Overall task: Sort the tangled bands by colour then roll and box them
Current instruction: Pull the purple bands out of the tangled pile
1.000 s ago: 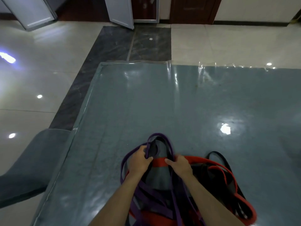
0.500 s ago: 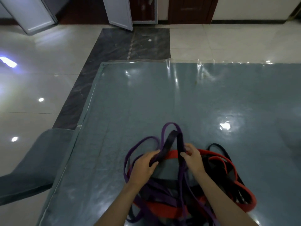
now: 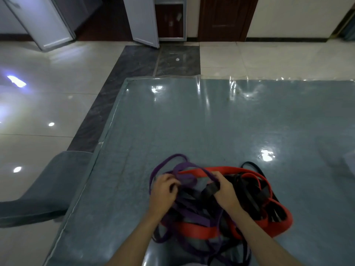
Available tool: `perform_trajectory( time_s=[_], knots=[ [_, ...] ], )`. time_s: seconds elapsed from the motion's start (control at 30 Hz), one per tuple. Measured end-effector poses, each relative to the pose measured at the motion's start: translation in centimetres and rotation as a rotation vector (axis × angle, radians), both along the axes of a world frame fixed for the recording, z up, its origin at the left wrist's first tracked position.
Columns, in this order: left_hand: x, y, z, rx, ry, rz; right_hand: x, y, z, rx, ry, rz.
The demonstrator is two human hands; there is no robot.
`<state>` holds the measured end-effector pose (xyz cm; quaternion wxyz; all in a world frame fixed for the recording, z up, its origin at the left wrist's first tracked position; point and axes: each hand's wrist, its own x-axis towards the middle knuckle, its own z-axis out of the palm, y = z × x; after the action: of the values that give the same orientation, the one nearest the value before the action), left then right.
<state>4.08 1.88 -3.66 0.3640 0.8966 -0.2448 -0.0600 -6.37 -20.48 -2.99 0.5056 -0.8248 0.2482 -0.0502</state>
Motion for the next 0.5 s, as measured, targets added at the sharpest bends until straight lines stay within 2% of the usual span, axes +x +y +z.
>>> perform_trajectory(
  time_s=[0.07, 0.1, 0.13, 0.2, 0.27, 0.3, 0.33, 0.43, 0.5],
  knots=[
    [1.3, 1.7, -0.3, -0.038, -0.041, 0.230, -0.4, -1.1, 0.2, -0.113, 0.074, 0.085],
    [2.0, 2.3, -0.2, -0.030, 0.021, 0.314, -0.5, -1.6, 0.3, -0.174, 0.107, 0.138],
    [2.7, 2.5, 0.0, -0.006, 0.156, 0.392, -0.6, -1.9, 0.4, -0.224, 0.142, 0.206],
    [4.0, 3.0, -0.2, -0.005, 0.536, 0.497, -0.5, -2.4, 0.4, -0.311, 0.237, 0.395],
    [4.8, 3.3, -0.4, -0.102, 0.851, 0.554, -0.2, -2.5, 0.1, -0.404, 0.337, 0.605],
    [5.1, 3.5, -0.6, -0.157, 0.941, 0.559, 0.1, -2.5, -0.1, -0.441, 0.379, 0.688],
    [5.2, 3.7, -0.7, -0.184, 0.946, 0.561, 0.3, -2.5, -0.3, -0.463, 0.416, 0.744],
    [5.7, 4.1, -1.2, -0.221, 0.728, 0.642, 0.9, -2.0, -0.8, -0.434, 0.508, 0.774],
    [6.2, 3.9, -1.2, -0.277, 0.713, 0.668, 1.4, -1.6, -1.2, -0.402, 0.555, 0.744]
  ],
)
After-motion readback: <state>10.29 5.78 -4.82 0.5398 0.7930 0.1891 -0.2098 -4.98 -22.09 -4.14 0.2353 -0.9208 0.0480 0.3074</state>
